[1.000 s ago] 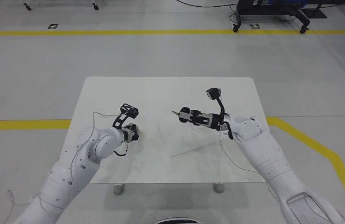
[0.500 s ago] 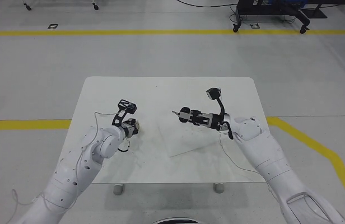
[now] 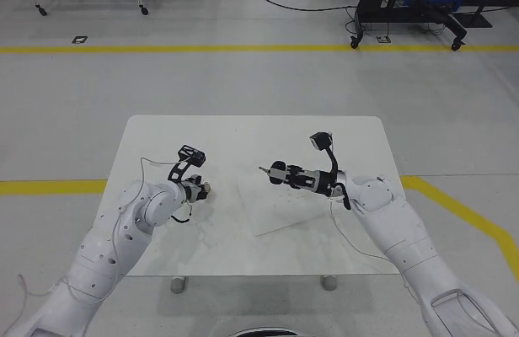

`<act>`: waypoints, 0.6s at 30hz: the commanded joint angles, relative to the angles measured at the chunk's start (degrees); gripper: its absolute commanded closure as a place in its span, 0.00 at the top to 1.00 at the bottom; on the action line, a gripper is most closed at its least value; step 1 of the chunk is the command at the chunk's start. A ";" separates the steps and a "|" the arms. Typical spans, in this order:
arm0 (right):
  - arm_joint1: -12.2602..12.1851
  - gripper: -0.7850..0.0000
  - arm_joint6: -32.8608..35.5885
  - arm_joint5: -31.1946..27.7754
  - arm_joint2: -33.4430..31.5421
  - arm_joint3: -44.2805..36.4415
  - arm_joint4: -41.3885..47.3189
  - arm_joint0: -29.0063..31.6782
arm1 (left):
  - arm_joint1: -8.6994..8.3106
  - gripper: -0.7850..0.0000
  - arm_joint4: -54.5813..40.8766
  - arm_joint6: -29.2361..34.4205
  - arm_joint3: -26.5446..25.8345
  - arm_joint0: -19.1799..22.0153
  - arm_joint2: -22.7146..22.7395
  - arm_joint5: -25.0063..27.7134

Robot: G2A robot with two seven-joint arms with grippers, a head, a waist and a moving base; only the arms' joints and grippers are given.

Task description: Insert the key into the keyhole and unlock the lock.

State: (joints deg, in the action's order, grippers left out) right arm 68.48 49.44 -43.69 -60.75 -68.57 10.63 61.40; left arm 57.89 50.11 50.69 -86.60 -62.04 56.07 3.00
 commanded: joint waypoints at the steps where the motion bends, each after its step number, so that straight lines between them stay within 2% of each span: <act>1: 0.00 0.00 0.00 0.00 0.00 0.00 0.00 0.00 | 0.19 0.48 -0.22 0.03 0.43 0.30 -0.23 0.45; 6: 0.00 0.00 0.00 0.00 0.00 0.00 0.00 0.00 | 0.51 0.45 0.09 0.35 1.04 0.81 -0.52 0.70; 10: 0.00 0.00 0.00 0.00 0.00 0.00 0.00 0.00 | 0.80 0.33 0.64 0.78 1.31 1.00 -1.01 0.37; 11: 0.00 0.00 0.00 0.00 0.00 0.00 0.00 0.00 | 0.87 0.29 0.95 0.80 1.39 1.04 -1.17 0.28; 12: 0.00 0.00 0.00 0.00 0.00 0.00 0.00 0.00 | 0.94 0.19 1.07 0.73 1.46 1.09 -1.24 0.13; 13: 0.00 0.00 0.00 0.00 0.00 0.00 0.00 0.00 | 1.01 0.01 1.13 0.42 1.46 1.07 -1.22 -0.14; 18: 0.00 0.00 0.00 0.00 0.00 0.00 0.00 0.00 | 0.97 0.00 1.60 -0.44 0.70 0.38 -0.29 0.02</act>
State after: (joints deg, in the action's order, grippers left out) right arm 68.48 49.44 -43.69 -60.75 -68.57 10.63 61.40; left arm 58.96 51.29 50.29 -85.63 -61.40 55.40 2.93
